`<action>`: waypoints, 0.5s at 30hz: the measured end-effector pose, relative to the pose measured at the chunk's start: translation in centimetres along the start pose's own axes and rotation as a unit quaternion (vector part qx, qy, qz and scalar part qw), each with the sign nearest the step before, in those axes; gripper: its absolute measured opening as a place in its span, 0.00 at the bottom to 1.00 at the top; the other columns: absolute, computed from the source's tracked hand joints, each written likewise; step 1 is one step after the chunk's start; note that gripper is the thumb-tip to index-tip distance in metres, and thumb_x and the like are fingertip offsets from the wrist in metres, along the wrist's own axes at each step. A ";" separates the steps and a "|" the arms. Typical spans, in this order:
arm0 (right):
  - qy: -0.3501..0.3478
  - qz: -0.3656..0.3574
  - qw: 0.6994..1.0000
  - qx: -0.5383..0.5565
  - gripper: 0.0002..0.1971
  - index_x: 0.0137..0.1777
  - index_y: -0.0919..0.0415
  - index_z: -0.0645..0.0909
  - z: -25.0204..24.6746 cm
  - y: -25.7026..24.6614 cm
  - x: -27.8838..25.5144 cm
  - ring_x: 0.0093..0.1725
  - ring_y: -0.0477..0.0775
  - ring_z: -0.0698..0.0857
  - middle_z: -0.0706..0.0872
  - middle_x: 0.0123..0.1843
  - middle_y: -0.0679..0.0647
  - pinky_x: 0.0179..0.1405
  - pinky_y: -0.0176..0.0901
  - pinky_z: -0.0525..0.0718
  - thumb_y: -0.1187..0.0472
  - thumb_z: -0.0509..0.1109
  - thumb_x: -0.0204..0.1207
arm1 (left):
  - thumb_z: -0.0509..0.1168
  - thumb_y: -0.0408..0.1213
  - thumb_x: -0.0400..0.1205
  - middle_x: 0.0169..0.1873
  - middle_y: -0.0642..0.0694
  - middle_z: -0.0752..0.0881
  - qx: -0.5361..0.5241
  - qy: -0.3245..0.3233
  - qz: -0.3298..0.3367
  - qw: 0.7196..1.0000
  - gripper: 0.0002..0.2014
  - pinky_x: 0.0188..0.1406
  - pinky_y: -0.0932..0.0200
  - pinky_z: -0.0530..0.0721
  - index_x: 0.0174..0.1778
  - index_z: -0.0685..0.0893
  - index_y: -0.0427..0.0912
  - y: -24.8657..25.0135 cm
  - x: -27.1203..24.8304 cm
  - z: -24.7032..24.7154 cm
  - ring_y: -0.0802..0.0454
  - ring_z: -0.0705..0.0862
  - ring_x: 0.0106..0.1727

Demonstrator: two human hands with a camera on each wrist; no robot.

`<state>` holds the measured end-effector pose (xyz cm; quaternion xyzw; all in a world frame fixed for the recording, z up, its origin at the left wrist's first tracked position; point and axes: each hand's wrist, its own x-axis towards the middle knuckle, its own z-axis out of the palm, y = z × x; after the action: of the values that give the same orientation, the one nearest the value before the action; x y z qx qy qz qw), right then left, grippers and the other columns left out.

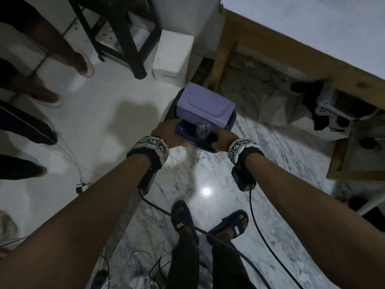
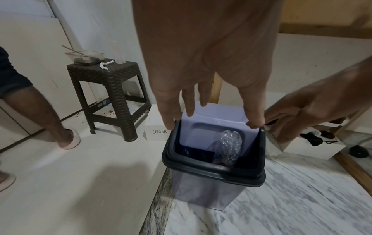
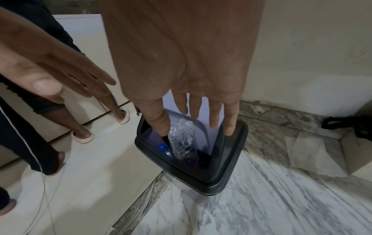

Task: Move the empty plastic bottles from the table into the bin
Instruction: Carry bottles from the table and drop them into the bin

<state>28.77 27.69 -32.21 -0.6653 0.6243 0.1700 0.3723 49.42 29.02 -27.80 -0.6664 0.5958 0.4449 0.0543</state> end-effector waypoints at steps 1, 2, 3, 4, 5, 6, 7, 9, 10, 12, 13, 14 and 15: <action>0.005 -0.001 1.000 0.001 0.32 0.80 0.56 0.66 0.6 -0.1 0.6 0.69 0.69 0.80 0.79 0.72 0.65 0.67 0.54 0.81 0.61 0.67 0.74 | 0.77 0.48 0.72 0.81 0.42 0.65 0.002 -0.001 -0.001 1.000 0.46 0.77 0.47 0.67 0.82 0.60 0.48 -0.4 0.4 0.5 0.39 0.65 0.80; 0.007 -0.001 1.000 -0.003 0.35 0.81 0.55 0.64 1.2 -0.1 1.1 0.69 0.69 0.79 0.77 0.74 0.64 0.68 0.55 0.81 0.60 0.68 0.73 | 0.77 0.49 0.71 0.81 0.42 0.65 0.002 -0.002 -0.002 1.000 0.46 0.77 0.48 0.67 0.82 0.60 0.48 -0.9 0.6 0.9 0.39 0.65 0.80; 0.006 -0.002 1.000 -0.011 0.37 0.82 0.54 0.62 1.8 -0.3 1.8 0.71 0.70 0.78 0.73 0.78 0.63 0.69 0.55 0.80 0.60 0.69 0.73 | 0.77 0.49 0.71 0.81 0.43 0.65 0.001 0.000 -0.004 1.000 0.46 0.77 0.48 0.67 0.82 0.59 0.49 -1.4 0.9 1.4 0.39 0.65 0.80; 0.001 0.000 1.000 -0.020 0.38 0.83 0.52 0.60 2.4 -0.4 2.4 0.73 0.71 0.76 0.69 0.81 0.60 0.71 0.56 0.78 0.60 0.69 0.73 | 0.77 0.50 0.71 0.81 0.43 0.65 0.000 0.002 -0.004 1.000 0.46 0.77 0.48 0.68 0.82 0.60 0.50 -2.0 1.2 1.8 0.40 0.66 0.79; -0.004 -0.003 1.000 -0.027 0.39 0.84 0.51 0.58 3.1 -0.4 3.0 0.74 0.71 0.75 0.65 0.83 0.59 0.73 0.57 0.77 0.59 0.69 0.73 | 0.77 0.50 0.71 0.81 0.43 0.65 -0.002 0.004 -0.005 1.000 0.46 0.76 0.49 0.68 0.82 0.60 0.50 -2.5 1.4 2.1 0.40 0.66 0.79; -0.009 -0.005 0.999 -0.031 0.37 0.83 0.51 0.59 3.7 -0.5 3.6 0.74 0.72 0.75 0.66 0.83 0.59 0.73 0.57 0.76 0.58 0.69 0.74 | 0.77 0.51 0.71 0.81 0.43 0.65 -0.002 0.008 -0.004 1.000 0.46 0.76 0.49 0.68 0.82 0.61 0.50 -2.9 1.6 2.3 0.41 0.66 0.79; -0.014 -0.004 0.999 -0.031 0.35 0.82 0.52 0.62 4.5 -0.4 4.3 0.73 0.72 0.76 0.70 0.80 0.62 0.73 0.57 0.77 0.57 0.68 0.75 | 0.77 0.51 0.71 0.81 0.44 0.65 -0.002 0.012 -0.004 1.000 0.46 0.76 0.50 0.67 0.82 0.61 0.51 -3.3 1.7 2.5 0.41 0.65 0.80; -0.029 0.000 0.999 -0.021 0.31 0.80 0.53 0.67 5.8 -0.1 5.3 0.70 0.70 0.79 0.78 0.74 0.64 0.71 0.54 0.78 0.55 0.66 0.76 | 0.77 0.50 0.71 0.81 0.44 0.65 -0.007 0.014 -0.004 1.000 0.45 0.76 0.50 0.66 0.82 0.61 0.50 -3.9 1.7 2.7 0.40 0.64 0.80; -0.037 0.003 0.999 -0.015 0.29 0.79 0.53 0.69 6.1 0.0 5.3 0.69 0.69 0.81 0.80 0.72 0.65 0.70 0.53 0.79 0.55 0.65 0.77 | 0.77 0.50 0.71 0.81 0.44 0.65 -0.011 0.015 -0.004 1.000 0.45 0.77 0.49 0.66 0.82 0.61 0.50 -4.1 1.7 2.8 0.40 0.64 0.80; -0.032 -0.005 0.999 -0.003 0.26 0.77 0.54 0.72 6.5 0.3 5.3 0.67 0.69 0.82 0.82 0.70 0.64 0.68 0.53 0.80 0.56 0.64 0.78 | 0.76 0.50 0.72 0.80 0.43 0.66 -0.022 0.019 -0.003 1.000 0.44 0.78 0.49 0.66 0.81 0.62 0.49 -4.2 1.4 2.8 0.41 0.65 0.80; -0.029 -0.012 0.999 0.010 0.25 0.76 0.54 0.73 6.2 0.4 4.9 0.67 0.68 0.82 0.83 0.70 0.64 0.68 0.52 0.79 0.56 0.64 0.78 | 0.76 0.50 0.72 0.80 0.43 0.67 -0.029 0.022 -0.004 0.999 0.43 0.78 0.49 0.66 0.81 0.64 0.48 -4.0 1.1 2.8 0.42 0.67 0.79; -0.025 -0.016 0.999 0.021 0.25 0.76 0.54 0.73 5.6 0.6 4.5 0.68 0.67 0.82 0.83 0.70 0.64 0.69 0.51 0.79 0.56 0.64 0.79 | 0.76 0.49 0.72 0.79 0.44 0.69 -0.035 0.027 -0.006 0.999 0.42 0.77 0.50 0.67 0.80 0.65 0.47 -3.6 0.8 2.6 0.43 0.68 0.79; -0.023 -0.015 0.999 0.030 0.25 0.76 0.55 0.73 4.7 0.9 4.1 0.69 0.66 0.81 0.82 0.70 0.63 0.69 0.50 0.78 0.56 0.64 0.79 | 0.76 0.49 0.73 0.78 0.44 0.71 -0.038 0.032 -0.008 0.999 0.40 0.76 0.51 0.69 0.79 0.67 0.46 -3.0 0.6 2.3 0.44 0.71 0.77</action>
<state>29.69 28.16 -38.44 -0.6588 0.6104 0.1613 0.4090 50.63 30.81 -30.96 -0.6865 0.5748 0.4452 0.0137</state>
